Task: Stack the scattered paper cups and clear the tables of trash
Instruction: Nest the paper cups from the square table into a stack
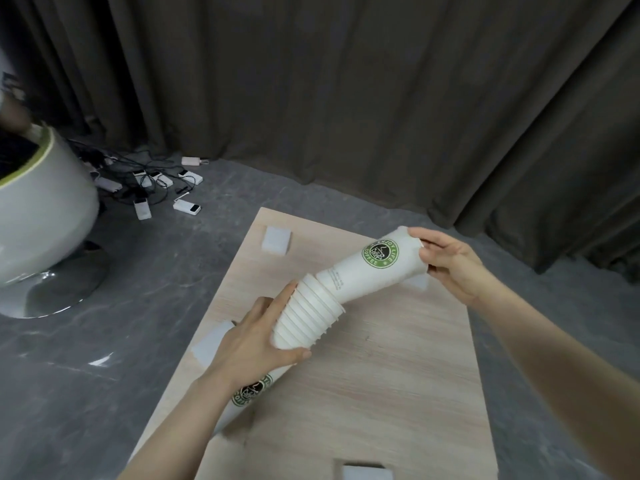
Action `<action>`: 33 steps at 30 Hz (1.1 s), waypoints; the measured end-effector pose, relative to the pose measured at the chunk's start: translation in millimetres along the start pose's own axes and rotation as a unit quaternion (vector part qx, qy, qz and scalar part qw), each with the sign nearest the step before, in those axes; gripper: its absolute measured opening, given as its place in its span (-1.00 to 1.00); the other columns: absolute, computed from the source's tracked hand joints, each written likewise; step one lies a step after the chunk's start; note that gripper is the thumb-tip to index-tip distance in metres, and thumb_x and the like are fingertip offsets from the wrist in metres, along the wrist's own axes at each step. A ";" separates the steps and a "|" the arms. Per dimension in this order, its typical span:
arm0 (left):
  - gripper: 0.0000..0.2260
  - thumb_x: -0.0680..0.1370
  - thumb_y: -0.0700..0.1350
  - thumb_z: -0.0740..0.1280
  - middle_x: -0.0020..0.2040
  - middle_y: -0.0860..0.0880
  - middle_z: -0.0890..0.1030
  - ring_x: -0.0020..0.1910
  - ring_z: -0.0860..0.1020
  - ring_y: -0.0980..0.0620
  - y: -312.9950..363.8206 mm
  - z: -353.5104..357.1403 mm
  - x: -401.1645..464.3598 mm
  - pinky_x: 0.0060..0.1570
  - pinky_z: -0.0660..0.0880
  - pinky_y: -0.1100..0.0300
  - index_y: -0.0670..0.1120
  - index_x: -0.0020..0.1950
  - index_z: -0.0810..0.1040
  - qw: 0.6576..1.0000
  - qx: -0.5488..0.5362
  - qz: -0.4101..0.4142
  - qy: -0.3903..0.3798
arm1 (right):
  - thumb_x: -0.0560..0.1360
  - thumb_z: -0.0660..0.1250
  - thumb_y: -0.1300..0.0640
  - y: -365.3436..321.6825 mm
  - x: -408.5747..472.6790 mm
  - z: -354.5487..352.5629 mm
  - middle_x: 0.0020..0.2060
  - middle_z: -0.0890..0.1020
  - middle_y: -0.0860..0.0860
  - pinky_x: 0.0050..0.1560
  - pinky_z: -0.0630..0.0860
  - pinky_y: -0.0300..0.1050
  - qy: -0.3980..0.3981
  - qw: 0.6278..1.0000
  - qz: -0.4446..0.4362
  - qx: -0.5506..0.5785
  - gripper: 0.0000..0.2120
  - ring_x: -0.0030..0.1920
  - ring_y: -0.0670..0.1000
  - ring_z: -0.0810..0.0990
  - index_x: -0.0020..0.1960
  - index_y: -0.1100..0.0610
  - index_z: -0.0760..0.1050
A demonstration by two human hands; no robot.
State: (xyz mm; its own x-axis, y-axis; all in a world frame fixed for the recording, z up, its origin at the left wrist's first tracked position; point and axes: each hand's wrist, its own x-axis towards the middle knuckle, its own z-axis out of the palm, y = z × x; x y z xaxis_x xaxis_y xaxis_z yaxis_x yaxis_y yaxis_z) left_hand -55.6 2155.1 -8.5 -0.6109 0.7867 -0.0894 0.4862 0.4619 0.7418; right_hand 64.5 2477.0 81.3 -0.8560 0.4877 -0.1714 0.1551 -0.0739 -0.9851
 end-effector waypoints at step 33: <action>-0.24 0.50 0.09 0.38 0.49 0.31 0.20 0.47 0.19 0.26 25.5 -8.2 32.5 0.48 0.16 0.03 0.23 0.55 -0.02 0.927 -0.368 0.065 -0.007 | 0.53 0.28 -0.07 57.8 -74.0 165.2 0.47 0.28 -0.21 0.44 0.26 0.13 0.040 0.995 -0.080 -0.037 -0.37 0.47 -0.13 0.25 0.52 -0.20 0.08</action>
State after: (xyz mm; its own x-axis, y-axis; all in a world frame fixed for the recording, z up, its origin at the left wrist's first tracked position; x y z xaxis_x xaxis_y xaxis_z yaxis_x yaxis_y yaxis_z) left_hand -68.3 2189.1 12.9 -0.5658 0.8240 0.0284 -0.0059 -0.0385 0.9992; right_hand 55.4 2293.0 35.0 -0.8315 0.5555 -0.0079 0.0579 0.0724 -0.9957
